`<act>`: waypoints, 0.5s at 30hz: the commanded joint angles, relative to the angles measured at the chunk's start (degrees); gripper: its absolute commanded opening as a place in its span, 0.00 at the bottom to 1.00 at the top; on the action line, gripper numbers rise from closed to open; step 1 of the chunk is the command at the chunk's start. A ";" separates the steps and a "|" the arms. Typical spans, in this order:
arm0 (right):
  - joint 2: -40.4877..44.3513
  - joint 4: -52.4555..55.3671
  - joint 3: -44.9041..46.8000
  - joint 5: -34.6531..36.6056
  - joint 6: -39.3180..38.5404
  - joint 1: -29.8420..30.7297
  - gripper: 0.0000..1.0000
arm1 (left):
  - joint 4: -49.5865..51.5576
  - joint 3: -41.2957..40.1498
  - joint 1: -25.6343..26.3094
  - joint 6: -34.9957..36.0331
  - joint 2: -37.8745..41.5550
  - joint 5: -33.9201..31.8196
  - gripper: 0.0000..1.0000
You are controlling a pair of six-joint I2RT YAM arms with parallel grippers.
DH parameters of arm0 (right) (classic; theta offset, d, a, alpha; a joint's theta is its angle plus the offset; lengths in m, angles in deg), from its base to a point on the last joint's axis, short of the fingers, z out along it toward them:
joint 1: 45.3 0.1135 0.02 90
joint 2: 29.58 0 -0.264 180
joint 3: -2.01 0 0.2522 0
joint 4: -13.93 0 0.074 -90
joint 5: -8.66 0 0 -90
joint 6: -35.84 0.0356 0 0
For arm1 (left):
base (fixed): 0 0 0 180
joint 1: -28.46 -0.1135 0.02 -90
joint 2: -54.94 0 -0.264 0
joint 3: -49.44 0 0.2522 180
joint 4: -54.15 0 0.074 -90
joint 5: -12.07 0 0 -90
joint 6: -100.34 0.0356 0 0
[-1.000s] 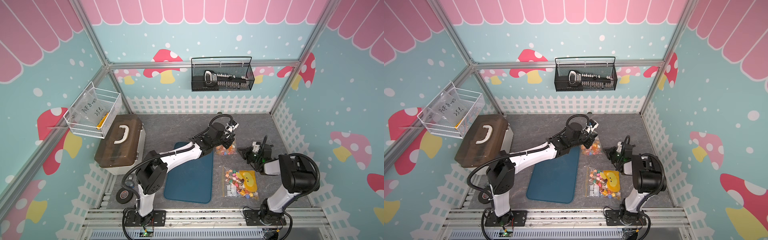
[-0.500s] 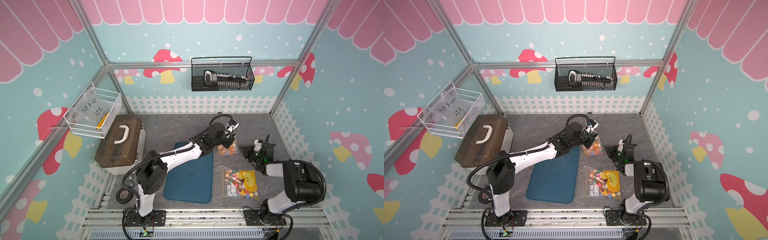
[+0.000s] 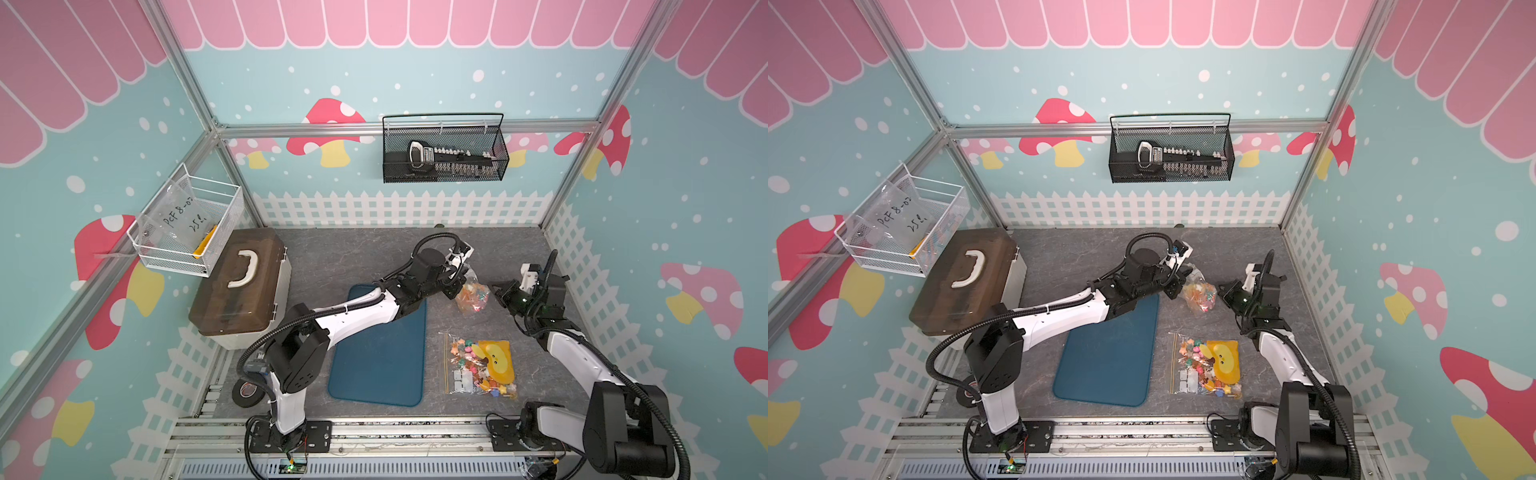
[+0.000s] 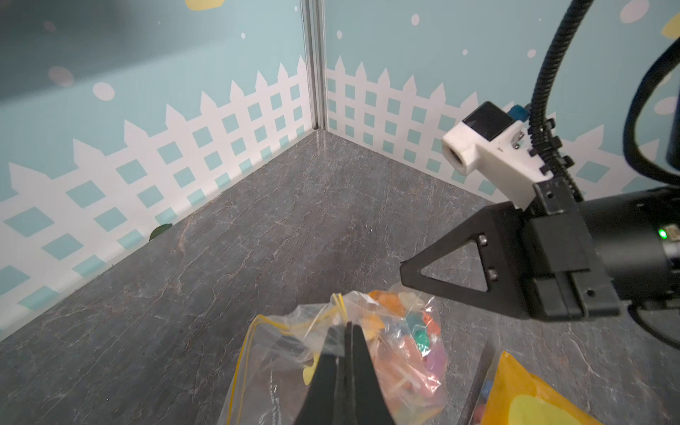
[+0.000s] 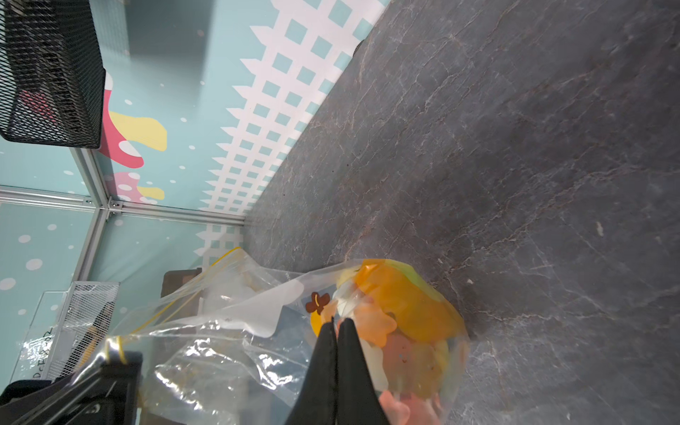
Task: Pour candies out of the ziploc bag
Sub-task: Place the ziploc bag at the center of the board.
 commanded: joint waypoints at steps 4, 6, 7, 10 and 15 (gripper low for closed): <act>-1.54 3.60 -0.89 1.40 -3.24 0.28 0.00 | -5.88 -7.75 0.34 -4.12 3.26 -1.30 0.05; -2.15 3.64 -0.78 2.10 -3.41 0.28 0.00 | -6.73 -9.93 0.34 -4.54 3.61 -1.86 0.05; -2.34 3.50 -0.88 2.24 -3.51 0.28 0.00 | -6.93 -10.91 0.34 -4.41 3.90 -2.30 0.05; -2.61 3.54 -1.77 1.98 -3.61 0.29 0.00 | -7.24 -12.78 0.29 -3.36 5.01 -3.85 0.05; -2.48 4.95 -3.89 2.10 -4.98 0.27 0.00 | -7.65 -13.72 -0.10 -2.53 6.37 -4.61 0.05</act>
